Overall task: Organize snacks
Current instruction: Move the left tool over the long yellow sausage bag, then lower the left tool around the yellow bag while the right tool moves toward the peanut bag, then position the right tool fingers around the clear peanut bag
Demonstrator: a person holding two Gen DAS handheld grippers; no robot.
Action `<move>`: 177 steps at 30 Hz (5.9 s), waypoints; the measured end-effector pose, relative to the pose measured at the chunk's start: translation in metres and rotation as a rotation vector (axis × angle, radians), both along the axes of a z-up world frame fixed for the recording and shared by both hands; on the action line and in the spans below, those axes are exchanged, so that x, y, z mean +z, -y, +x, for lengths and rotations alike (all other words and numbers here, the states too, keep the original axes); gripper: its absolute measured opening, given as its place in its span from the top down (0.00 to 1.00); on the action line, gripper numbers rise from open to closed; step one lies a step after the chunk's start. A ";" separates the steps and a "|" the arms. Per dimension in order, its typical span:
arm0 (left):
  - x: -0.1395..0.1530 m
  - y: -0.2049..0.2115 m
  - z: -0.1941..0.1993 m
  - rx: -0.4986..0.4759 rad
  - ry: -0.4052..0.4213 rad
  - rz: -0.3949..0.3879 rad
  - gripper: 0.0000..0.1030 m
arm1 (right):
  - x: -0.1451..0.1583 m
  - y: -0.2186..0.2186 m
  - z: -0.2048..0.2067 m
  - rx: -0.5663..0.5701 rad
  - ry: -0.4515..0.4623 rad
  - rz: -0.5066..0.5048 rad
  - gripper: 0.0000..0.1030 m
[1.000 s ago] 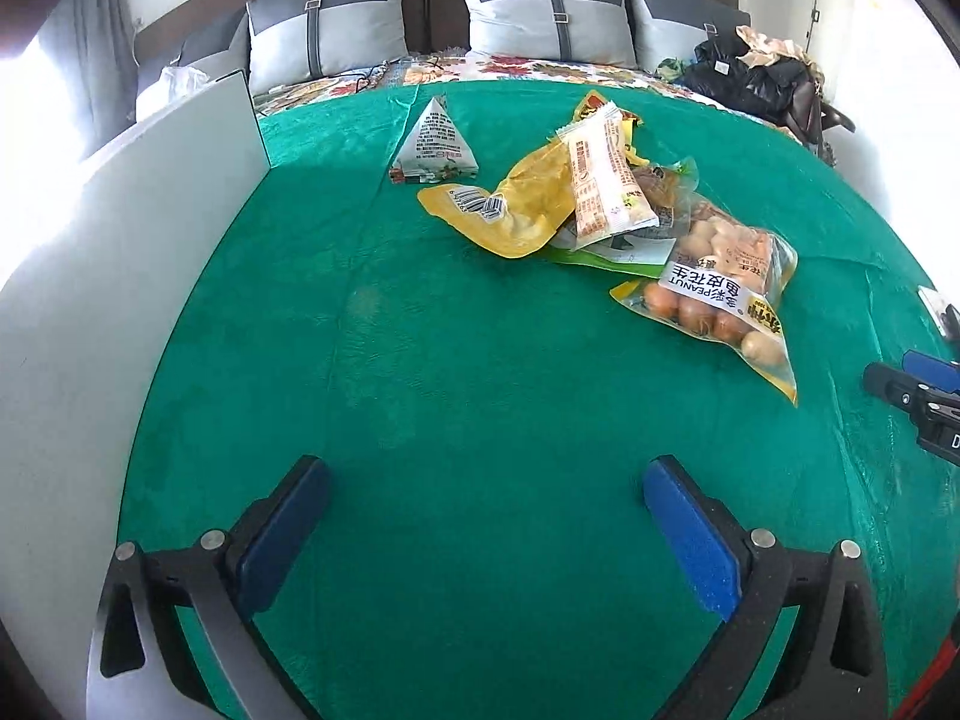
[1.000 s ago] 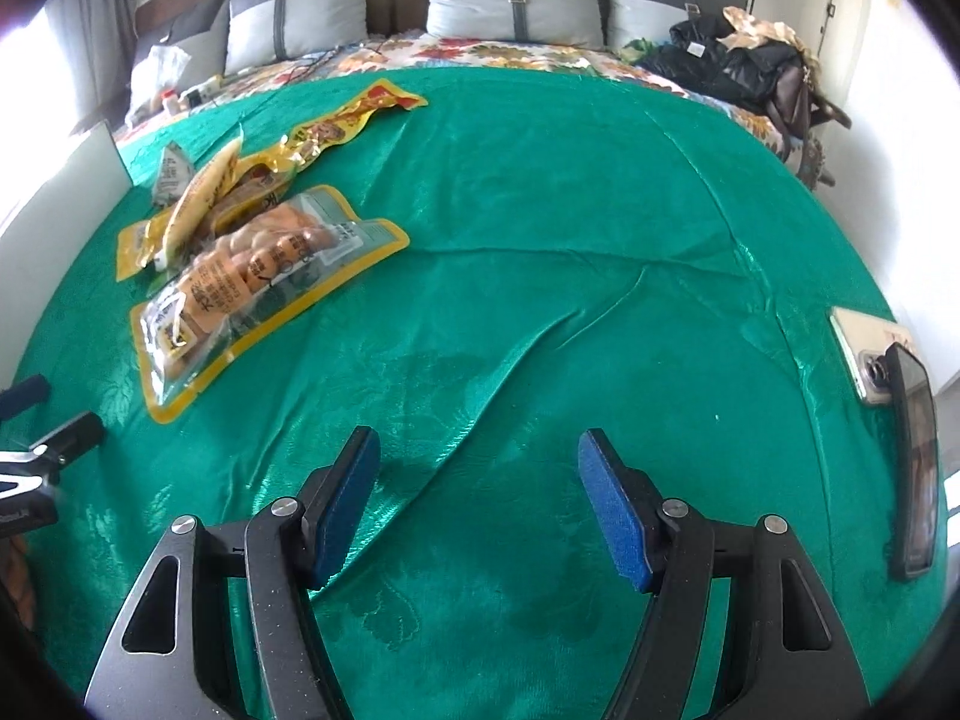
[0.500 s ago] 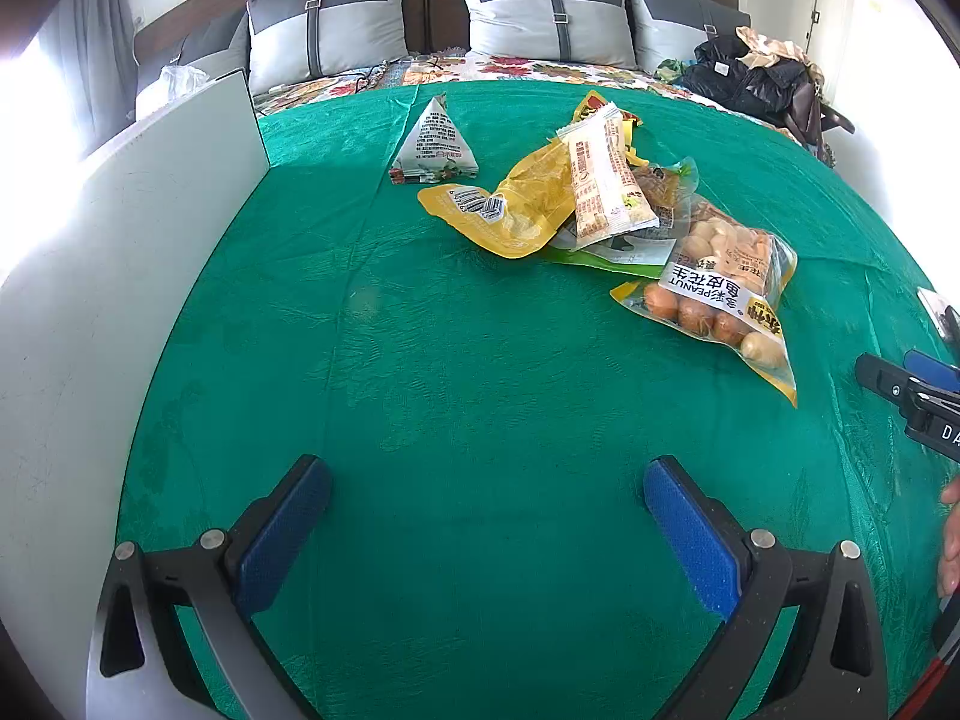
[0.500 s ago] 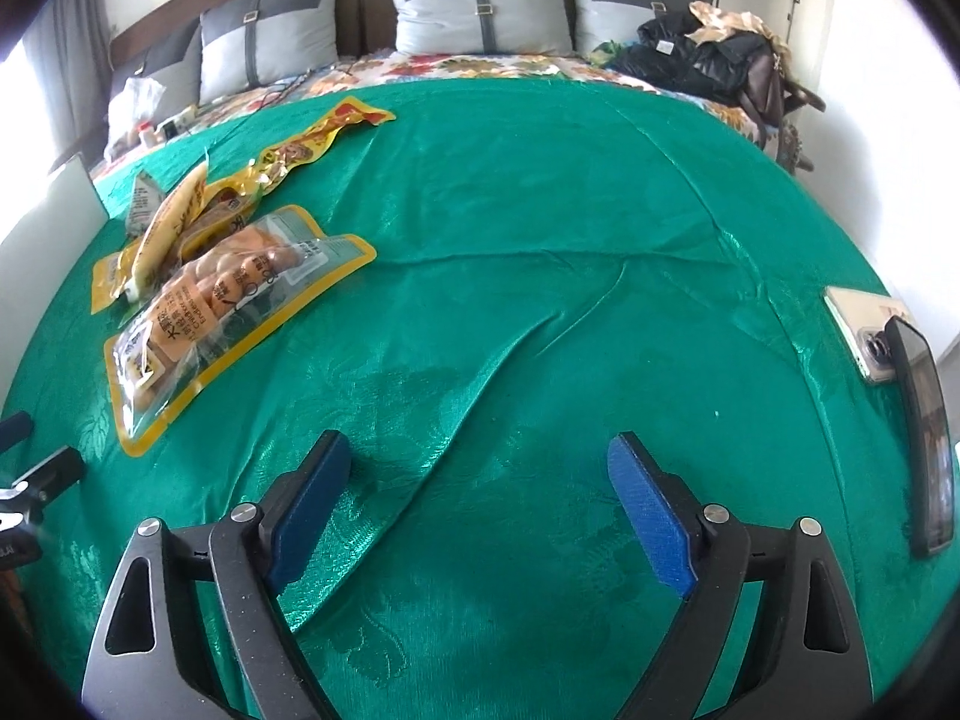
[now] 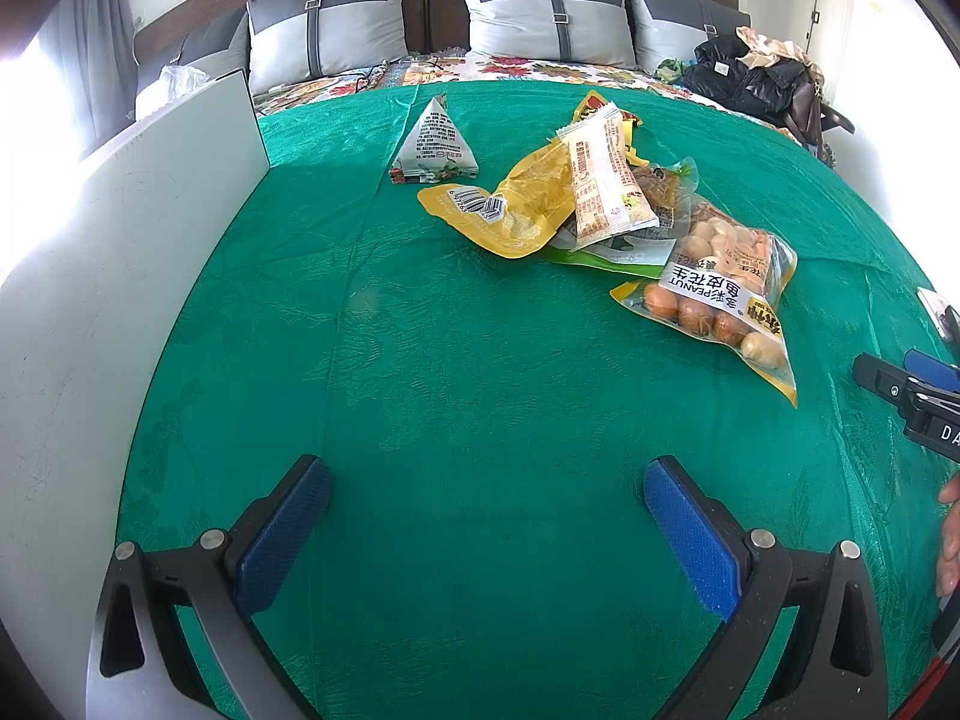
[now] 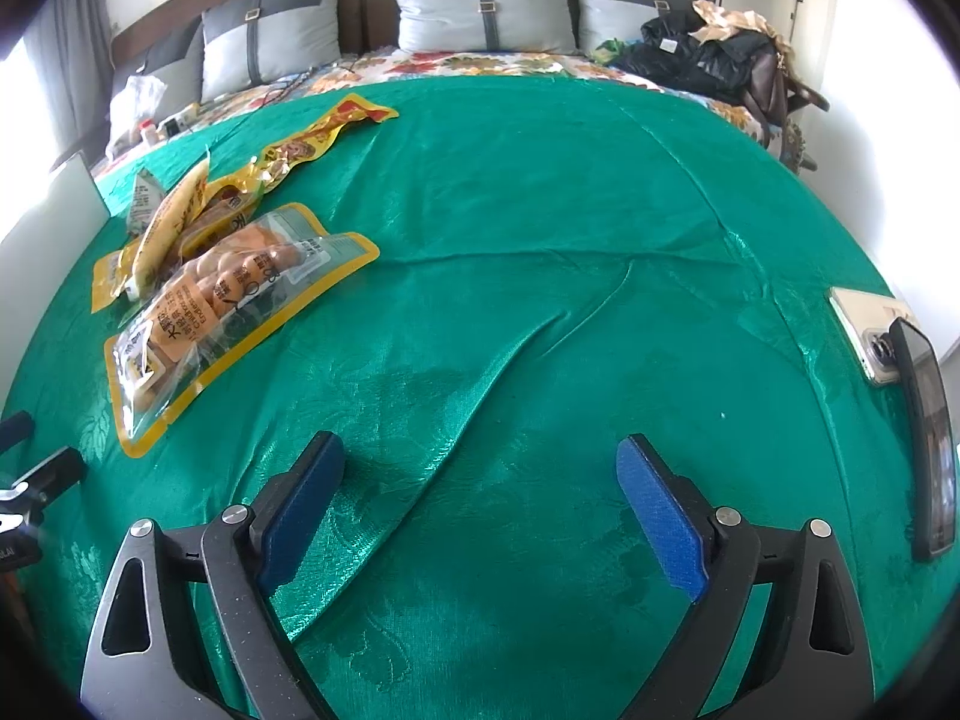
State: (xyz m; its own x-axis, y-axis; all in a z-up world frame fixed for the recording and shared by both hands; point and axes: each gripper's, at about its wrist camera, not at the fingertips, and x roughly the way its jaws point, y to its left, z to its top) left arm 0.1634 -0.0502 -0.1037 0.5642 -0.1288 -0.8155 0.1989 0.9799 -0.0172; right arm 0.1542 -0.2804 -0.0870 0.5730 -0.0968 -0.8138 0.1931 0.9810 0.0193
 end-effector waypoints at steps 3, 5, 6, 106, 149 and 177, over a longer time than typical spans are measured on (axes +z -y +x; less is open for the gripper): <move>0.000 0.000 0.000 0.000 0.000 0.000 0.00 | 0.000 0.000 0.000 0.000 0.000 0.000 0.08; 0.000 0.000 0.000 0.000 0.000 0.000 0.00 | 0.000 0.000 0.000 0.000 0.000 0.000 0.08; 0.000 0.000 0.000 0.000 0.000 0.000 0.00 | 0.000 0.000 0.000 0.000 0.000 0.000 0.08; -0.001 -0.049 0.020 0.093 0.000 -0.001 0.00 | -0.001 -0.001 0.002 0.001 -0.004 0.001 0.06; -0.001 -0.049 0.019 0.093 0.000 -0.003 0.00 | -0.002 -0.041 -0.003 0.241 -0.051 0.052 0.06; -0.001 -0.050 0.020 0.093 0.001 -0.004 0.00 | -0.008 -0.041 0.039 0.223 -0.065 -0.003 0.06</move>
State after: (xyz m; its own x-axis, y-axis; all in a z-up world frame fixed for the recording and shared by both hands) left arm 0.1837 0.0002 -0.1047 0.5743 -0.0794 -0.8148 0.1073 0.9940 -0.0212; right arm 0.1929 -0.2393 -0.0954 0.5268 0.0237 -0.8497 -0.0278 0.9996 0.0106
